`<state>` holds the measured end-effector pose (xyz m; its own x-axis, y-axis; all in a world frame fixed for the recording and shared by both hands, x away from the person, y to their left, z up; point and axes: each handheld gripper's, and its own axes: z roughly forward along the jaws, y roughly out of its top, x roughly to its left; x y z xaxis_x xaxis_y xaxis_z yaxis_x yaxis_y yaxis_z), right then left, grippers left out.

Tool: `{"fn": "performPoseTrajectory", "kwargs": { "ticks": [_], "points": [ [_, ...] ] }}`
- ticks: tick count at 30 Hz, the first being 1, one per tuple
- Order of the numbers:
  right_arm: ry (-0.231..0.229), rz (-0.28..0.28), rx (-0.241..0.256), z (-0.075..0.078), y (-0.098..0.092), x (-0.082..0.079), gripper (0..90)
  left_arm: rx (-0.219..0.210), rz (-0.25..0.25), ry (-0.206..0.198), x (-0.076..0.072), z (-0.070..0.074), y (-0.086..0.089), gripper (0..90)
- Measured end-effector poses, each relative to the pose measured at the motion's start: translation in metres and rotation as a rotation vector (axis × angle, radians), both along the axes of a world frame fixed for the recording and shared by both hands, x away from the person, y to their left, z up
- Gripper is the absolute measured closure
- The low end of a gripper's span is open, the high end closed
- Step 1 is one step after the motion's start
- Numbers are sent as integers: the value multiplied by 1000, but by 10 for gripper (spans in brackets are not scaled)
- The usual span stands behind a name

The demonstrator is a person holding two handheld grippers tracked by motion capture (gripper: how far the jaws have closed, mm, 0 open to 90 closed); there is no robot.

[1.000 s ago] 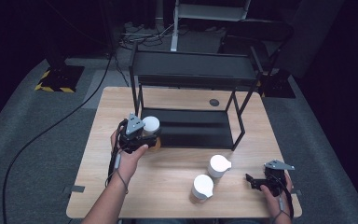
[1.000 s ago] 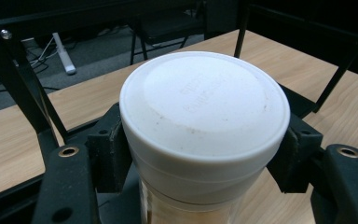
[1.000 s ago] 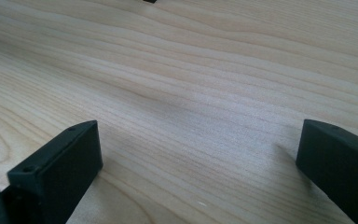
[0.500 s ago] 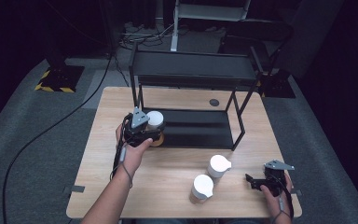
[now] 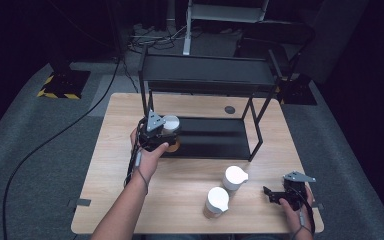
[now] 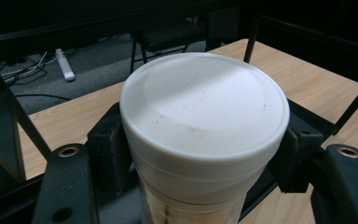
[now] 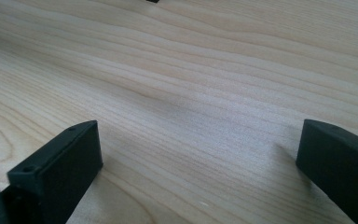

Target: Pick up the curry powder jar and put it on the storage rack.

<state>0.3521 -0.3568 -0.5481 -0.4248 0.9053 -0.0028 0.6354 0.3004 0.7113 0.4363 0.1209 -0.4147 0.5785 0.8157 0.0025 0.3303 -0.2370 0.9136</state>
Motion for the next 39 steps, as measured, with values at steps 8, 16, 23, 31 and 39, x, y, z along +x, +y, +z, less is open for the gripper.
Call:
{"fn": "performPoseTrajectory", "kwargs": {
  "ticks": [8, 16, 23, 31, 39],
  "points": [
    [0, 0, 0, 0, 0, 0, 0, 14, 3, 14, 11, -10, -8, 333],
    [0, 0, 0, 0, 0, 0, 0, 31, -2, 43, 21, -20, -13, 333],
    [0, 1, 0, 0, 0, 0, 0, 41, 7, 57, 27, -25, -14, 333],
    [0, 1, 0, 0, 0, 0, 0, 56, 20, 80, 31, -30, -13, 333],
    [0, 0, 0, 0, 0, 0, 0, 83, 21, 112, 35, -36, -14, 332]
  ]
}}
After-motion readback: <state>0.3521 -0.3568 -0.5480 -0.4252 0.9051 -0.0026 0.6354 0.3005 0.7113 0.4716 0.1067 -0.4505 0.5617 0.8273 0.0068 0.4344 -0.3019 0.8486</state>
